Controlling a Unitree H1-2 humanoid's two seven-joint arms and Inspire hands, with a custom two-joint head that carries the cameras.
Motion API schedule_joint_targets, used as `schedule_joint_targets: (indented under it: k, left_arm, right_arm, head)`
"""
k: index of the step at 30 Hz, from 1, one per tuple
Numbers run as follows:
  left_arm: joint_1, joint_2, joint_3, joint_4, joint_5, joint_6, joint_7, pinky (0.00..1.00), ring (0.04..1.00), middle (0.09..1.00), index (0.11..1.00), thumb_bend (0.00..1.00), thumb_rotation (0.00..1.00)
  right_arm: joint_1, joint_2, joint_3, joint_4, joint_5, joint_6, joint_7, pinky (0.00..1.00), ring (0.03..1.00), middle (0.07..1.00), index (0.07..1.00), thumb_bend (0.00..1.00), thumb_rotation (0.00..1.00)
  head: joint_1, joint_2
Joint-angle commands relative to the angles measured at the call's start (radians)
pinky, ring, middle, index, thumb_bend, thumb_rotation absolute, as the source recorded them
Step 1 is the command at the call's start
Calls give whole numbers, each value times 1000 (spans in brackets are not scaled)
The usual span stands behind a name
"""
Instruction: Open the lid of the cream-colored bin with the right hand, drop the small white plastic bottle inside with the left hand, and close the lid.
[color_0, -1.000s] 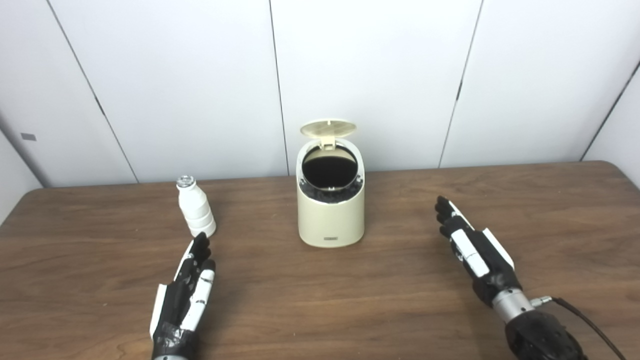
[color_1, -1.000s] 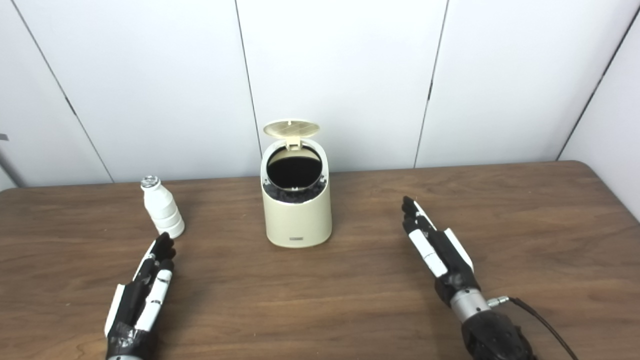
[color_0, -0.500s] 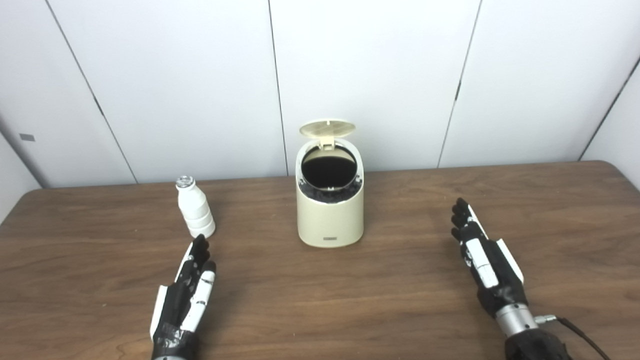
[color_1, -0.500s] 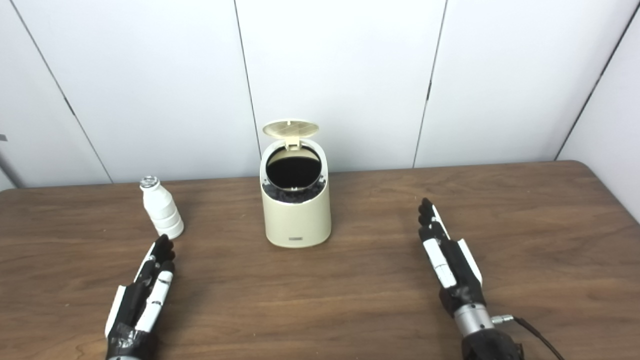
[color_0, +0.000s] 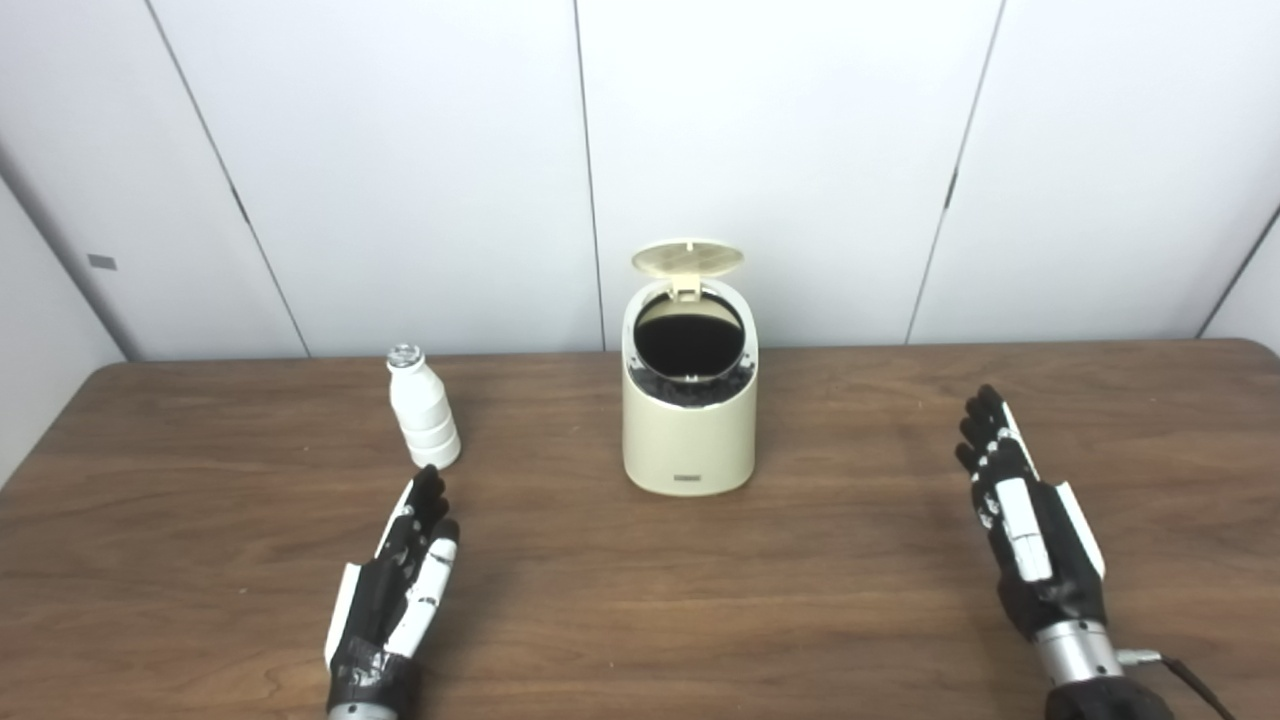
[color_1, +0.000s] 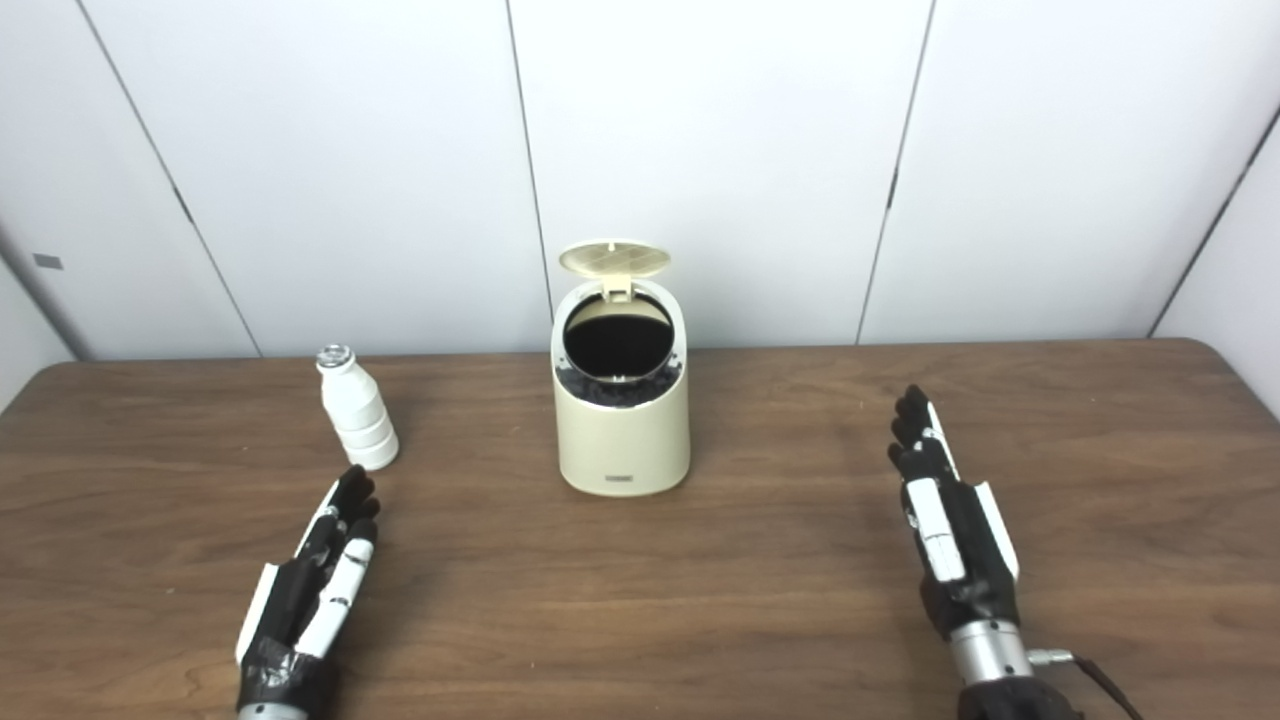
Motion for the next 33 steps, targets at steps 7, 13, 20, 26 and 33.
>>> schedule_joint_targets:
  k: [7, 13, 20, 26, 33]
  left_arm:
    - [25, 4, -1, -6, 58, 9, 38, 964, 953, 958, 963, 446, 382]
    - [12, -1, 15, -64, 128, 80, 92, 961, 950, 935, 941, 571, 363]
    - [-45, 34, 60, -140, 225, 166, 148, 889, 916, 925, 924, 677, 258]
    - [-119, 108, 72, -164, 301, 226, 148, 819, 852, 879, 903, 778, 211]
    - [-193, 155, 82, -151, 322, 287, 150, 845, 876, 889, 905, 842, 149]
  right_arm:
    - [25, -6, -3, 99, 56, -80, 32, 1000, 1000, 1000, 1000, 652, 862]
    - [36, -1, 4, 73, 55, -62, 23, 1000, 1000, 1000, 1000, 676, 870]
    - [41, 5, 9, 51, 54, -53, 19, 1000, 1000, 1000, 1000, 668, 894]
    - [52, 5, 12, -12, 41, -11, 5, 1000, 1000, 1000, 998, 654, 915]
    - [53, -2, 11, -30, 52, 12, 6, 1000, 1000, 1000, 1000, 612, 945]
  head:
    - [64, -27]
    - [72, -30]
    - [54, -31]
    - [49, -32]
    - [27, -32]
